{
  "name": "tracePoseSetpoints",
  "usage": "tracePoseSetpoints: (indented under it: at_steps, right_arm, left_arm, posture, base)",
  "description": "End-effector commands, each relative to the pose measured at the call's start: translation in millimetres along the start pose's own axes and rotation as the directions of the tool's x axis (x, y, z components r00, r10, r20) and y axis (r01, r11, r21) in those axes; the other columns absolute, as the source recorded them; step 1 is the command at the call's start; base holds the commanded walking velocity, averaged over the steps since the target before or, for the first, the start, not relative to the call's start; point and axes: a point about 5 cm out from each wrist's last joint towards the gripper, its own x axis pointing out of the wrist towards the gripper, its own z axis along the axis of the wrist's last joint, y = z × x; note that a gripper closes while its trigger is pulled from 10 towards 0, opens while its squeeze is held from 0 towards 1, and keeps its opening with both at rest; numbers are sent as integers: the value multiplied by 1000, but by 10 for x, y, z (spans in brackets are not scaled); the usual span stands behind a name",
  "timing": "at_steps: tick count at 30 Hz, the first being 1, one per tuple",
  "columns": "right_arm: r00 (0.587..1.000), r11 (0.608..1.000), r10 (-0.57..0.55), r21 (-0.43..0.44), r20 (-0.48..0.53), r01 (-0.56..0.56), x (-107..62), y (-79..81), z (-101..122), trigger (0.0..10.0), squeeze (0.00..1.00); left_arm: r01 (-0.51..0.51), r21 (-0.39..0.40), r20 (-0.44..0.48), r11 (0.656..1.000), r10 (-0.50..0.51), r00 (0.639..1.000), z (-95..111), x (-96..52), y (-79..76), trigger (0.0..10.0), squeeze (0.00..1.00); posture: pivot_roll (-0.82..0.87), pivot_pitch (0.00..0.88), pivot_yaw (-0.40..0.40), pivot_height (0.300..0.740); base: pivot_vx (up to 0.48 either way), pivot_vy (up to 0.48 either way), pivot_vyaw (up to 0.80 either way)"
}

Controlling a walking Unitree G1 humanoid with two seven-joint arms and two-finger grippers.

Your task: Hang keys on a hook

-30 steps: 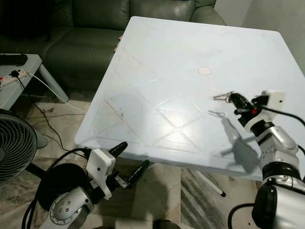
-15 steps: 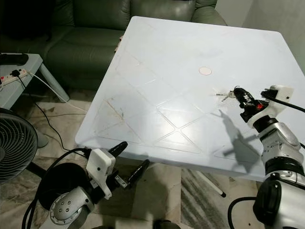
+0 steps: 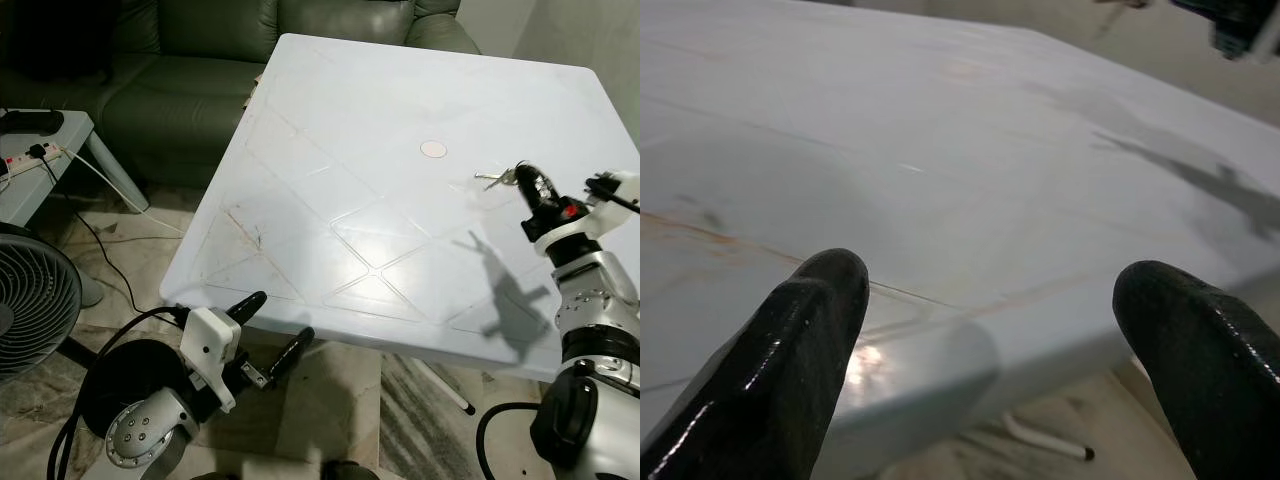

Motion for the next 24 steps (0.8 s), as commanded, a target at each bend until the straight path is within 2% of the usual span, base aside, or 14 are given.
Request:
tracePoseSetpoints:
  at_steps: [1,6,8,9,10,16,18,23,24]
  right_arm:
    - [999,1000,-11,-19,50,12,-10,15,31,10000,0]
    - [997,991,-7,-131,80,17,-48,152,-68,10000,0]
    - [995,991,-8,-135,96,21,-61,216,-100,10000,0]
    - [995,988,6,-153,99,9,-75,306,-149,10000,0]
    - [995,987,16,-160,102,1,-80,346,-168,10000,0]
    - [993,984,45,-178,107,-25,-120,575,-264,10000,0]
    - [993,977,40,-212,110,-16,-141,669,-296,10000,0]
    - [993,973,27,-230,112,0,-181,766,-345,10000,0]
    - [995,976,31,-215,95,-10,-219,875,-426,10000,0]
  left_arm:
    - [-55,-22,-13,998,55,998,-19,-15,99,10000,0]
    - [-172,-74,21,982,174,985,48,13,330,10000,0]
    - [-211,-91,40,973,216,976,88,29,424,10000,0]
    - [-250,-104,58,963,257,965,130,46,537,10000,0]
    - [-267,-112,67,957,275,959,150,54,587,10000,0]
    - [-352,-102,122,930,363,924,287,86,886,10000,0]
    - [-394,-82,160,916,402,902,378,98,1044,10000,0]
    - [-423,-80,181,903,430,885,437,112,1153,10000,0]
    - [-436,-82,190,896,443,876,457,121,1209,10000,0]
  posture:
    - [-49,141,-15,740]
    - [-48,122,-17,740]
    - [-48,120,-18,740]
    - [-50,104,-19,740]
    - [-50,98,-20,740]
    - [-47,65,-23,740]
    - [-42,41,-24,740]
    - [-36,19,-25,740]
    - [-35,6,-22,740]
  base:
    - [0,0,0]
    - [0,0,0]
    - [0,0,0]
    - [0,0,0]
    - [0,0,0]
    - [0,0,0]
    - [0,0,0]
    - [0,0,0]
    - [0,0,0]
